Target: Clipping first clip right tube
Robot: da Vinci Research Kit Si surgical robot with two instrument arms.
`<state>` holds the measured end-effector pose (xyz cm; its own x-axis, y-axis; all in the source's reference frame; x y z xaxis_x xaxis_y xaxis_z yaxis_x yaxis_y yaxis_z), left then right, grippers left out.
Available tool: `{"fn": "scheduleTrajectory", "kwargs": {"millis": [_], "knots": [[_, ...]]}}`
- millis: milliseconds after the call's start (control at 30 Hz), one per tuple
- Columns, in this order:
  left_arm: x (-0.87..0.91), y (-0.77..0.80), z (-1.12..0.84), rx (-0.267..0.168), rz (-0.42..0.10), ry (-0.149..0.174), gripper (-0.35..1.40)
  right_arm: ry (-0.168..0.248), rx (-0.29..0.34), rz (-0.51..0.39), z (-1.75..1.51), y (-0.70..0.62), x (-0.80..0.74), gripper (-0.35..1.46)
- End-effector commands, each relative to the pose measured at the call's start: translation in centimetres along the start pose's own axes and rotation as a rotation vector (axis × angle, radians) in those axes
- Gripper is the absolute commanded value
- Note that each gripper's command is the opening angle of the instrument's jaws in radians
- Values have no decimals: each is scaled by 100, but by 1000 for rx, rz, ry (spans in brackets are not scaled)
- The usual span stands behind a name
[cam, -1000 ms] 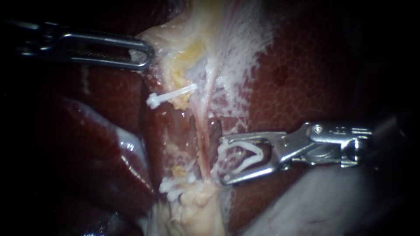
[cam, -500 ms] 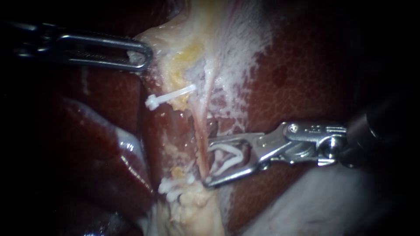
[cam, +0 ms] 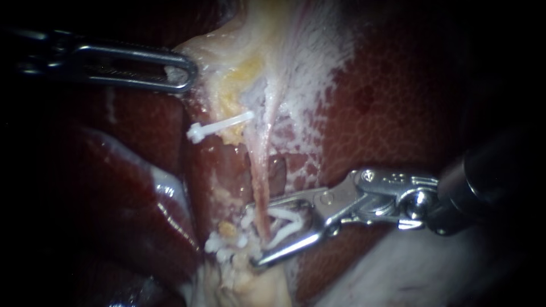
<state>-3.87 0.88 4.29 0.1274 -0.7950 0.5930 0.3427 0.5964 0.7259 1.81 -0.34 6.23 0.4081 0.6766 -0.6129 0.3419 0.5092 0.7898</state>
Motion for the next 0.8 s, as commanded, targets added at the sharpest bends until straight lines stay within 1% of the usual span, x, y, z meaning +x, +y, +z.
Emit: {"fn": "scheduleTrajectory", "kwargs": {"millis": [33,133,233,367,533,633,800], "knots": [[0,0,0,0,0,0,-35,-4,11,5,0,-1,0,57],[0,0,1,0,0,0,-35,-12,44,14,0,-1,-1,56],[0,0,1,0,0,0,-35,-21,65,14,1,0,-2,53],[0,1,1,0,0,0,-35,-26,69,9,6,2,-6,53],[0,1,1,0,0,0,-35,-32,69,3,13,5,-16,53],[0,1,1,0,0,0,-35,-35,73,2,14,5,-18,51],[0,1,0,0,0,0,-35,-45,91,16,10,8,-17,39]]}}
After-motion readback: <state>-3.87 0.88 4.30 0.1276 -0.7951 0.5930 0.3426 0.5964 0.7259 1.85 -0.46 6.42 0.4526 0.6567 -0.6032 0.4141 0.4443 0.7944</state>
